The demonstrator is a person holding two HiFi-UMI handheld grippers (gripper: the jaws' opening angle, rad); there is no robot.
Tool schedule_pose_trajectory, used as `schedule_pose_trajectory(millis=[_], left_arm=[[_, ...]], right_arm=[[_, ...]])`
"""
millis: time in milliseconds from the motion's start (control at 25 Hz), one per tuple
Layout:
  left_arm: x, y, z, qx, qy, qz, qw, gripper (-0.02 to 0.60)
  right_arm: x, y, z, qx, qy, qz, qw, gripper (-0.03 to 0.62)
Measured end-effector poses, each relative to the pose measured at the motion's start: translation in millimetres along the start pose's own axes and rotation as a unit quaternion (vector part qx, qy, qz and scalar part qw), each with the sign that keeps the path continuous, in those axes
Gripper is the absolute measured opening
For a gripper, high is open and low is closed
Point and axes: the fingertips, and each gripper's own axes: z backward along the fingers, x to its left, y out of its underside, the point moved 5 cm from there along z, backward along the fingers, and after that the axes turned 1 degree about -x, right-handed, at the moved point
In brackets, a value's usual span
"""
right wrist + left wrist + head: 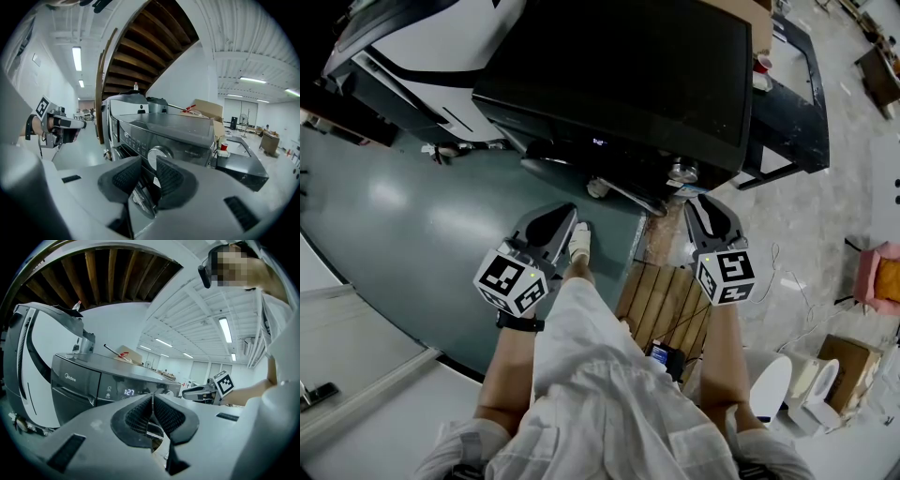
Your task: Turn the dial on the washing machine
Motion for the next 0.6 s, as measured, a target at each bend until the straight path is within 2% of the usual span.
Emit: schedule_pose_trajectory(millis=[600], left_arm=[[3.7, 3.2, 5.5, 0.001, -0.008, 0.003, 1.0000, 0.017]], right_arm=[[-7.7, -6.7, -27.3, 0.016, -0.001, 0.024, 1.000, 0.145]])
